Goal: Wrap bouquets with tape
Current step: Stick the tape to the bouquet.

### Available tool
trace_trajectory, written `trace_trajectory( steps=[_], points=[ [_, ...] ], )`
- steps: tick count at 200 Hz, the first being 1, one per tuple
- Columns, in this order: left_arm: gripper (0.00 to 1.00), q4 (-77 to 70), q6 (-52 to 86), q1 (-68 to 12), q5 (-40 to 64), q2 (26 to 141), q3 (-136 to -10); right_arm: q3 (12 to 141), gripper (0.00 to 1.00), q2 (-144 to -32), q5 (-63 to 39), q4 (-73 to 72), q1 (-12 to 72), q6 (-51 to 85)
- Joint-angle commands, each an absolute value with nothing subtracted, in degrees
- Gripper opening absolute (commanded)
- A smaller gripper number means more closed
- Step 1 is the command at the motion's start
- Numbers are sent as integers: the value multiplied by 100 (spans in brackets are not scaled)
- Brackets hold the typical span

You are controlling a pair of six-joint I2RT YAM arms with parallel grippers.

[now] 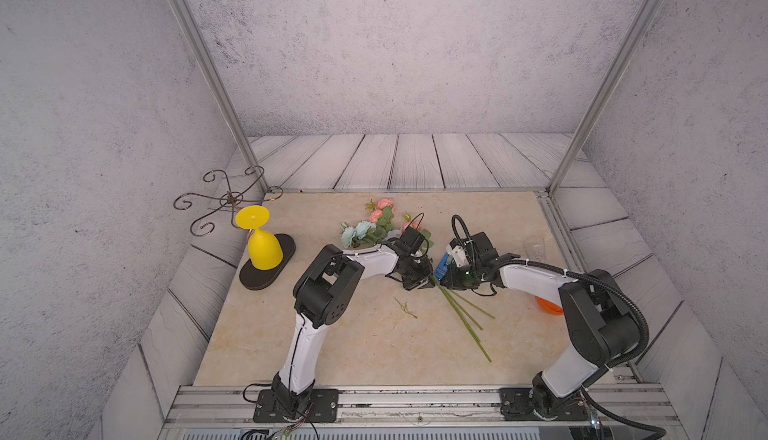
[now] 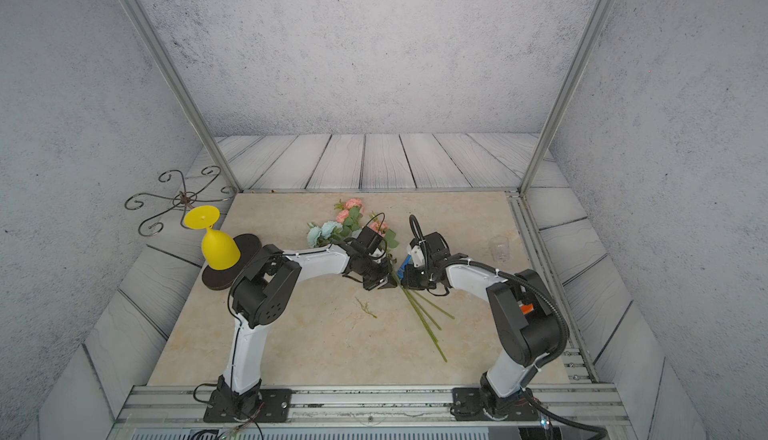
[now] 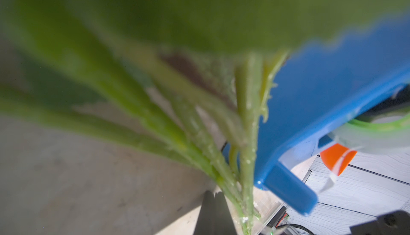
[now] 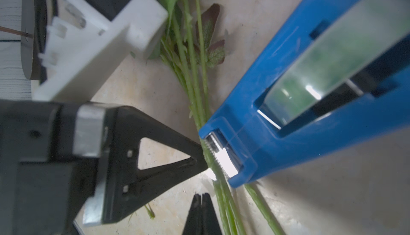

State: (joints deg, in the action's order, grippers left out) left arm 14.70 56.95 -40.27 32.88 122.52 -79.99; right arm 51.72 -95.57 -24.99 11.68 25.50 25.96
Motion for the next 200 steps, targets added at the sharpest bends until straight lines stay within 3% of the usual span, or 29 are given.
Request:
trace_trajectory(
  steps=[1,117,200],
  points=[
    [4,1486,5729,-4017,3207,12427,-7851,5231,1,-9877,-2584,1134,2583,2497],
    [4,1590,5685,-4017,3208,12414,-7932,5119,0,-10142,-2101,1245,2592,2351],
    [4,1630,5696,-4008,3207,12419,-7998,4715,0,-9898,-1242,1312,3073,2531]
  ],
)
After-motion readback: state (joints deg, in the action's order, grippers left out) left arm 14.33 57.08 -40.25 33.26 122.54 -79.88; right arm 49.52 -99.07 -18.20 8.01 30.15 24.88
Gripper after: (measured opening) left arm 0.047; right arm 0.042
